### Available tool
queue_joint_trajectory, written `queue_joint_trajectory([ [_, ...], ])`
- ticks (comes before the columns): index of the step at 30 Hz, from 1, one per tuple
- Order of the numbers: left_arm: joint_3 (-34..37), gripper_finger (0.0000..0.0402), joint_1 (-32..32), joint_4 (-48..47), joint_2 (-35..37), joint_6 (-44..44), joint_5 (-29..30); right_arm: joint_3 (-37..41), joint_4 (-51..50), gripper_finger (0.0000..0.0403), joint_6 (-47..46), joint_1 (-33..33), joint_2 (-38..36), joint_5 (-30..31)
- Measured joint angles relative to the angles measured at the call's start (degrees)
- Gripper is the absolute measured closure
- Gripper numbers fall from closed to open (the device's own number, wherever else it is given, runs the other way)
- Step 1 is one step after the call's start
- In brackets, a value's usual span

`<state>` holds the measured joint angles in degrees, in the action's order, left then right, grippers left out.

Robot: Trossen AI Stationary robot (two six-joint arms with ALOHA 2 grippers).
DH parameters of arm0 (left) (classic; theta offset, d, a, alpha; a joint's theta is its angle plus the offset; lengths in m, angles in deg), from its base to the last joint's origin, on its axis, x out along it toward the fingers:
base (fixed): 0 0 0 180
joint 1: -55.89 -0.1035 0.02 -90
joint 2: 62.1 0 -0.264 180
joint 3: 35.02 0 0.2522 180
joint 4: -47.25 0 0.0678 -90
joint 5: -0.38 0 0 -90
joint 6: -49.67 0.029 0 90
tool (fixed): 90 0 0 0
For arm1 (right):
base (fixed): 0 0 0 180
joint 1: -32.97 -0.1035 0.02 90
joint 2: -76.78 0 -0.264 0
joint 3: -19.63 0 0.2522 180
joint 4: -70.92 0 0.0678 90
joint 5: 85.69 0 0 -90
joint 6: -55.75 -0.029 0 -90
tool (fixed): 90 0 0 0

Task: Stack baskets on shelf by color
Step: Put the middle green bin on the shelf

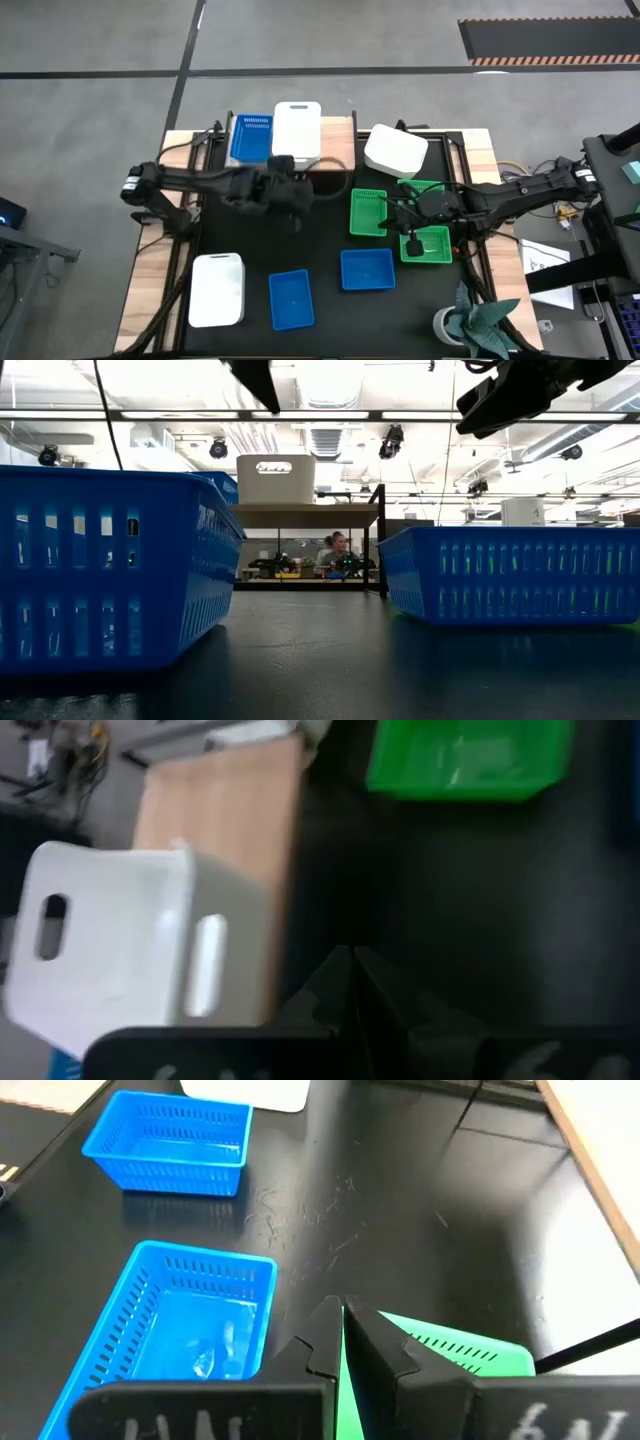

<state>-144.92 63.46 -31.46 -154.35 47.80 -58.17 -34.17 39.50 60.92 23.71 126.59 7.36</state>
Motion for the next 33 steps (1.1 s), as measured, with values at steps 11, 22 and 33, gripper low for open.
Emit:
queue_joint_trajectory([
  [11,0.02,0.0401,17.17,0.11,-0.39,-10.71,-2.43,0.02,4.25,0.0394,-0.82,0.02,4.51,-0.03],
  [22,8.42,0.0401,24.55,6.94,-0.38,-15.76,-3.1,0.02,8.17,0.0394,-6.04,0.0,9.79,-0.01],
  [33,22.1,0.0401,23.87,19.62,-0.32,-15.8,-14.01,-1.44,7.44,0.0394,-10.62,0.0,14.84,-0.13],
])
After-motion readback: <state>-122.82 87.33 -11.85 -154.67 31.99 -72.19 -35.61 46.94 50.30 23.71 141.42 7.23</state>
